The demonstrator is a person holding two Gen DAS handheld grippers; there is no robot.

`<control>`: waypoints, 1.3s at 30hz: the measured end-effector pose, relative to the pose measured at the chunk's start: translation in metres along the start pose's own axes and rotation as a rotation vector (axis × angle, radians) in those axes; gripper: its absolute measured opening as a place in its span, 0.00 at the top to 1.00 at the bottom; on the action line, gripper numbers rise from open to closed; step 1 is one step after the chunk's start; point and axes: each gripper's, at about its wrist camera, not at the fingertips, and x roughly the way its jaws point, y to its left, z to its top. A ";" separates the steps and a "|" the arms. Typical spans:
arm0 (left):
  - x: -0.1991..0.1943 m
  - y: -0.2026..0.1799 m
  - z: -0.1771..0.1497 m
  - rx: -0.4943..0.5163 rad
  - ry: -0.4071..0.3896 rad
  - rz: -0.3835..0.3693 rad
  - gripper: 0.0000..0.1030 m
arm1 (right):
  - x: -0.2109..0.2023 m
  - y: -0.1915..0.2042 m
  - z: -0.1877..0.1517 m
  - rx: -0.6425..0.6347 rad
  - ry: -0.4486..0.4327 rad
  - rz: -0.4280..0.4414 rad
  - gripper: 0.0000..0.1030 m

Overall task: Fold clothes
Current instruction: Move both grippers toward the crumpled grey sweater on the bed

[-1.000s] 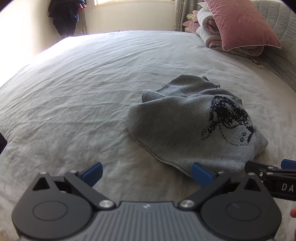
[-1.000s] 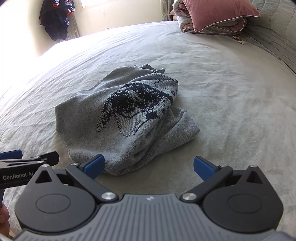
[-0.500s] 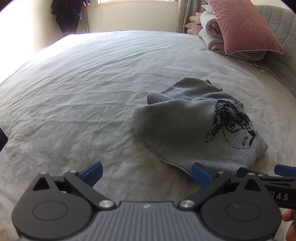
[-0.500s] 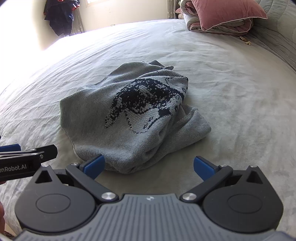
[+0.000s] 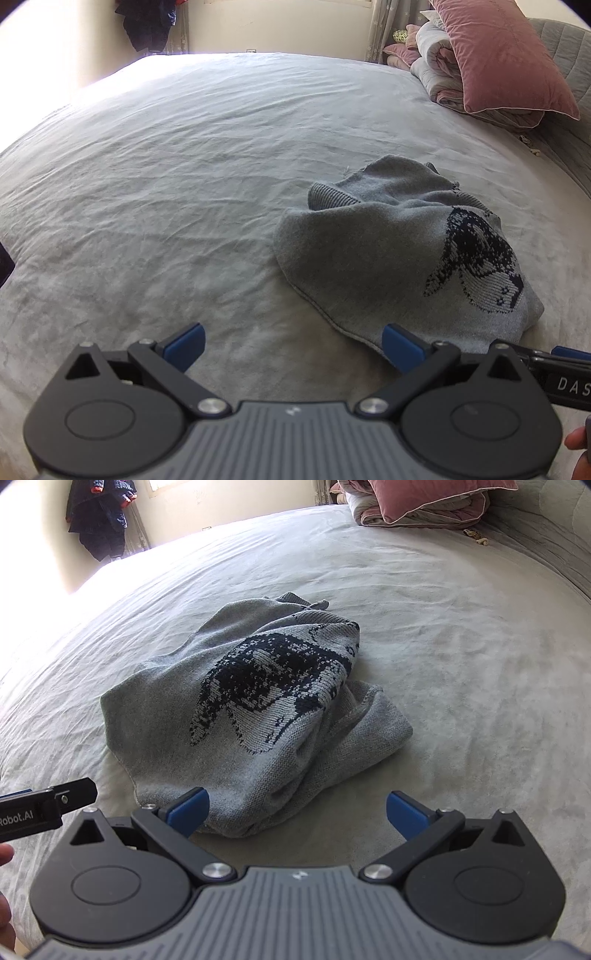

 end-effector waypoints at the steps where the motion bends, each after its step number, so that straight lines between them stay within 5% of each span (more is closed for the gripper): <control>1: 0.000 0.000 0.000 0.002 0.001 0.000 0.01 | -0.001 0.001 0.000 -0.004 0.002 0.008 0.00; 39: 0.001 0.066 0.007 -0.088 -0.016 0.081 0.01 | 0.003 0.071 -0.011 -0.230 -0.090 0.084 0.00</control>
